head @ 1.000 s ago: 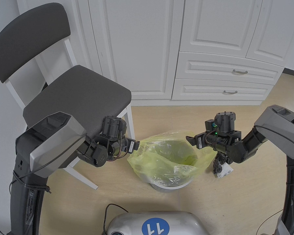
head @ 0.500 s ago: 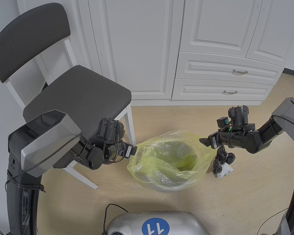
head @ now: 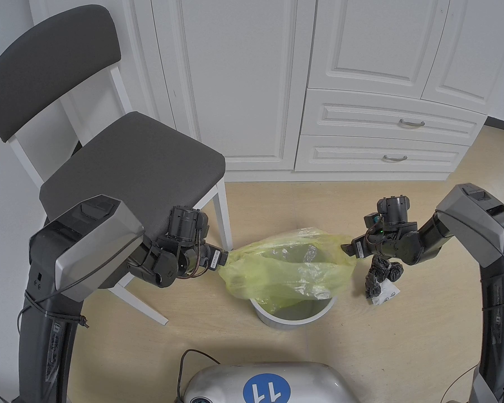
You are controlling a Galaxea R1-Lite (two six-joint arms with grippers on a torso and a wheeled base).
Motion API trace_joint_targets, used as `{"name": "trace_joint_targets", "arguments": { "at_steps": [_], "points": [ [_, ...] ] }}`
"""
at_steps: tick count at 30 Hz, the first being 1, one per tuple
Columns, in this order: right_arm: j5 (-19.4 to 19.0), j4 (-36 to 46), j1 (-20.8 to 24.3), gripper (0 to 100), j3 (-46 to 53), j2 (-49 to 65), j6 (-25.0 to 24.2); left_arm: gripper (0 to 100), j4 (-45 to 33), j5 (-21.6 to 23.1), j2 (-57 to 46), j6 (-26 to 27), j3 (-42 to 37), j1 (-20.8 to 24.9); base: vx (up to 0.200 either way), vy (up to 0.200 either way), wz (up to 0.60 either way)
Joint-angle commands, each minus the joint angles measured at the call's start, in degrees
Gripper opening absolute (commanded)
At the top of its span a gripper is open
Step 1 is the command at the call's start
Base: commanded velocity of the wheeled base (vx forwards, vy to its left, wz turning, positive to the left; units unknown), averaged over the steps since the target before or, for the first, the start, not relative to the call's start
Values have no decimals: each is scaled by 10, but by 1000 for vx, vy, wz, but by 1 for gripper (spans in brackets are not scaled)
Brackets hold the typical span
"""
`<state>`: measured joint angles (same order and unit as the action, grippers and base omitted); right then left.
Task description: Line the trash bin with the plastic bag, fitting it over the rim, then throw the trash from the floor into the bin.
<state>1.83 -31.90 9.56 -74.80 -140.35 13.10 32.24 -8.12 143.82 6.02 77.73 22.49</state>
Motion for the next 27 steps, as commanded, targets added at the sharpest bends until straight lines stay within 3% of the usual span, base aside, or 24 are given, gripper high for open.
{"name": "trace_joint_targets", "arguments": {
  "at_steps": [1,11,19,27],
  "points": [
    [12,2,-2,100,-61,-86,-30,100,-3,-2,45,-2,45,-4,0,0,0],
    [11,44,-1,100,-39,-64,-26,100,-4,-1,15,2,8,-17,0,0,0],
    [10,35,1,100,28,6,16,100,11,5,-40,6,-70,-14,0,0,0],
    [6,7,14,100,69,64,11,100,39,6,-64,2,-93,4,0,0,0]
  ]
}}
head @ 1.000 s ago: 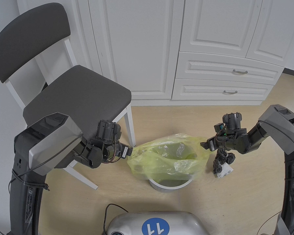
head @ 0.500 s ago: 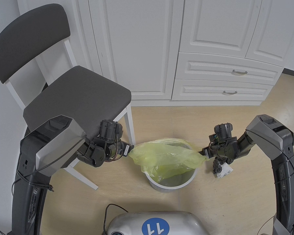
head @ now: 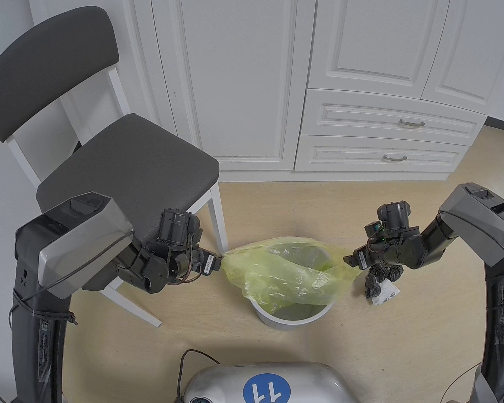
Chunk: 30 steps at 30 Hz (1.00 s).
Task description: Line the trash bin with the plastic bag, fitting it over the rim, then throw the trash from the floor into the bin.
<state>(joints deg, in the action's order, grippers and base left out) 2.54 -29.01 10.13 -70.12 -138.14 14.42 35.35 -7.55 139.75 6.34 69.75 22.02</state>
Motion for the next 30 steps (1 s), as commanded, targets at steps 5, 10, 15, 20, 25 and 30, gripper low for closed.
{"name": "trace_joint_targets", "arguments": {
  "at_steps": [5,10,15,20,25,30],
  "points": [
    [-1,-90,31,100,51,51,-10,100,9,-8,-43,-7,-43,29,0,0,0],
    [-4,-119,71,100,75,53,-41,100,9,-70,-64,-10,-83,58,0,0,0],
    [-29,-116,106,100,133,74,-35,100,8,-131,-109,-5,-137,80,0,0,0],
    [-46,-119,145,100,193,96,-4,100,6,-134,-174,-5,-196,102,0,0,0],
    [-46,-121,184,100,221,80,10,100,9,-134,-225,-5,-239,126,0,0,0],
    [-41,-127,212,100,244,74,11,100,9,-131,-234,-5,-227,152,0,0,0]
  ]
}}
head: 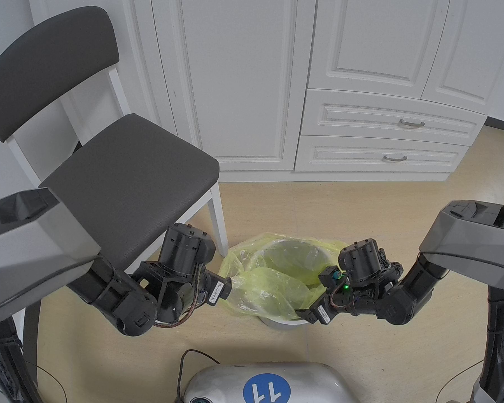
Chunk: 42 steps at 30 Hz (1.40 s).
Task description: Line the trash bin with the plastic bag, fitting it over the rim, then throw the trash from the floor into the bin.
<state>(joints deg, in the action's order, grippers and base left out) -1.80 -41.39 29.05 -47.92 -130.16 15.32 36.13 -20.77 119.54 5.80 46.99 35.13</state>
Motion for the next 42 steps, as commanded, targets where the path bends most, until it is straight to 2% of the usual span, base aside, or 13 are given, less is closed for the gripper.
{"name": "trace_joint_targets", "arguments": {
  "at_steps": [1,7,13,19,25,28,31,34,42],
  "points": [
    [3,-8,30,100,27,-9,2,100,1,4,-26,1,10,27,0,0,0],
    [4,-19,52,100,46,-21,11,100,-10,9,39,3,65,43,0,0,0],
    [4,-19,58,100,58,-24,16,100,-29,57,102,3,117,44,0,0,0],
    [7,-16,63,100,92,-6,43,100,-123,81,142,2,196,31,0,0,0],
    [41,-9,65,100,136,17,66,100,-162,83,152,3,212,15,0,0,0],
    [45,-8,65,100,152,22,80,100,-165,83,156,3,210,6,0,0,0],
    [47,-8,57,100,172,30,102,100,-167,84,157,3,205,-7,0,0,0],
    [47,-10,47,100,167,34,102,100,-167,92,159,3,203,-14,0,0,0],
    [40,8,-15,100,141,111,99,100,-160,102,163,0,191,-24,0,0,0]
  ]
}}
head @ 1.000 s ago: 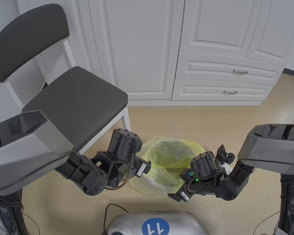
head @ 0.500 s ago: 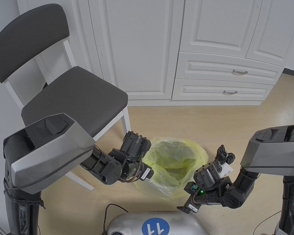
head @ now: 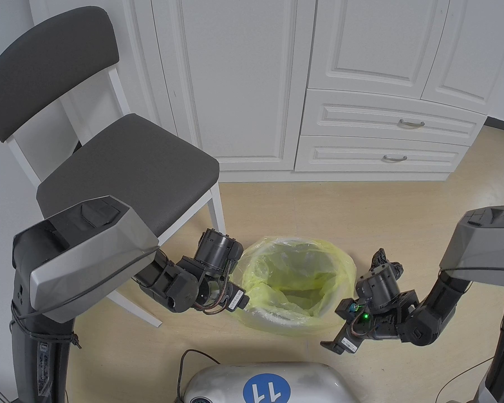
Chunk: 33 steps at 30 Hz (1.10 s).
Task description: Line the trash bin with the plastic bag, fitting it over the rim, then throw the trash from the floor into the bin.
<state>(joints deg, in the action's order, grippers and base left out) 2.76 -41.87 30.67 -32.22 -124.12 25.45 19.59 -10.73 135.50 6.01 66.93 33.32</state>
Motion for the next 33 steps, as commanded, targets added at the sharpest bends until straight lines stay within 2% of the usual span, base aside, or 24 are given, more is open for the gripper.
{"name": "trace_joint_targets", "arguments": {
  "at_steps": [1,7,11,17,23,33],
  "points": [
    [-6,19,-36,100,-23,60,-4,100,7,5,1,-3,-13,-5,0,0,0],
    [-6,30,-82,100,-86,62,-52,100,8,12,-3,-4,-31,0,0,0,0],
    [-1,32,-132,100,-129,12,-48,100,8,13,6,-4,-28,-4,0,0,0],
    [2,79,-170,100,-199,-85,-21,100,8,26,19,-5,-24,-11,0,0,0],
    [4,84,-172,100,-255,-161,-24,100,8,33,35,-6,-12,-29,0,0,0],
    [5,136,-171,100,-286,-169,-24,100,-4,51,76,-6,38,-65,0,0,0]
  ]
}}
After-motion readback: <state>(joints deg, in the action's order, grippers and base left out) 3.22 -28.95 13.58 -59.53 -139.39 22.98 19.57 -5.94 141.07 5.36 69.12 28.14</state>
